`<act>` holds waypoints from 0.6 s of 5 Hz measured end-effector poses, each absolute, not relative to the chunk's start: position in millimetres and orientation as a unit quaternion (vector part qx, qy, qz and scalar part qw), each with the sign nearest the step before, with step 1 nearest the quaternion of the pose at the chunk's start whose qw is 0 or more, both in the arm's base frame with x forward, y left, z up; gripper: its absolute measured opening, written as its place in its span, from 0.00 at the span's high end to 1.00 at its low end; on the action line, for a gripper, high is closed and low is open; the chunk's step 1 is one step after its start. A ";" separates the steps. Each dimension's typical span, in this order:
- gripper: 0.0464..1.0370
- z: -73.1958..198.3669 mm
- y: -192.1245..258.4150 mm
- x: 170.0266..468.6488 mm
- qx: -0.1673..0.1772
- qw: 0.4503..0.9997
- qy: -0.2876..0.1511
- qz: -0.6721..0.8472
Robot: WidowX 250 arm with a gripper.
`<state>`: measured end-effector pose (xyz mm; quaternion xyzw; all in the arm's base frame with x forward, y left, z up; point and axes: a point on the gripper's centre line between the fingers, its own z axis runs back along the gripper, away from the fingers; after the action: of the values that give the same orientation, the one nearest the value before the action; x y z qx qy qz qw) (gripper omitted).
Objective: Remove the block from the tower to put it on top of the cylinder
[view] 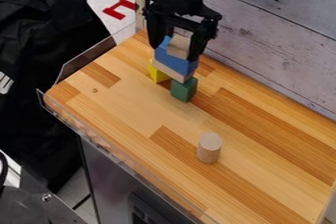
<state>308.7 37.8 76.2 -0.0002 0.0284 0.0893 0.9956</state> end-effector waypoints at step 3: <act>0.04 68.0 40.5 311.0 0.001 0.995 0.042 0.093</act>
<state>311.0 40.5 68.0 0.0007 0.0422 0.0931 0.9948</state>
